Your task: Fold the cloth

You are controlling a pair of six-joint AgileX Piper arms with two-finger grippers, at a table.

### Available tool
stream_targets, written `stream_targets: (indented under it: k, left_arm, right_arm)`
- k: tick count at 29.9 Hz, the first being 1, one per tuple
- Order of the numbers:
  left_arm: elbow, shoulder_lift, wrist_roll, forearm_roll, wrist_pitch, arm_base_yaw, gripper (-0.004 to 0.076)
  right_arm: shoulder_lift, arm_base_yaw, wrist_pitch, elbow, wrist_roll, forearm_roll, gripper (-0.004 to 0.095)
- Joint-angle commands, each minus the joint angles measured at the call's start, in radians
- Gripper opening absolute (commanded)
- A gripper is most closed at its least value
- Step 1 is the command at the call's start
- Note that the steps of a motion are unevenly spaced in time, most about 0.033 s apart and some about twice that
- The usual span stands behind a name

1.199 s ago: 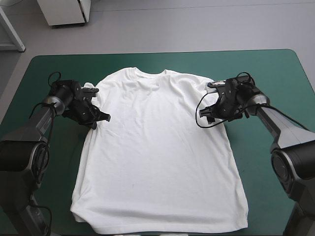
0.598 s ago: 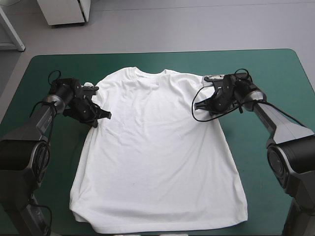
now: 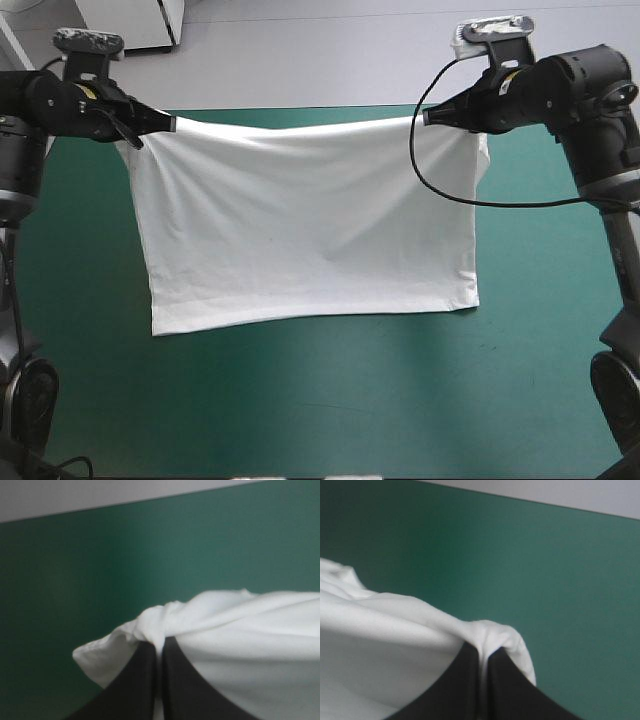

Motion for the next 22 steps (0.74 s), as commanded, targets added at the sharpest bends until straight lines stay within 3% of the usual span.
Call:
stream_targets:
  k: [1, 9, 16, 22]
  left_arm:
    - [-0.077, -0.091, -0.009, 0.077, -0.03, -0.003, -0.0009]
    - [-0.09, -0.165, -0.003, 0.19, -0.012, -0.003, -0.0009]
    - [-0.09, -0.152, 0.04, 0.172, -0.048, -0.003, -0.0009]
    - [-0.121, -0.084, 0.08, 0.026, -0.235, -0.003, -0.0009]
  right_arm:
    - [-0.083, -0.002, -0.013, -0.097, 0.026, -0.075, -0.0019]
    - [-0.178, -0.002, -0.013, -0.136, 0.041, -0.088, -0.0019]
    - [-0.19, -0.002, -0.024, -0.136, -0.006, -0.014, -0.0019]
    - [-0.11, -0.002, -0.239, -0.136, -0.011, 0.0, -0.0019]
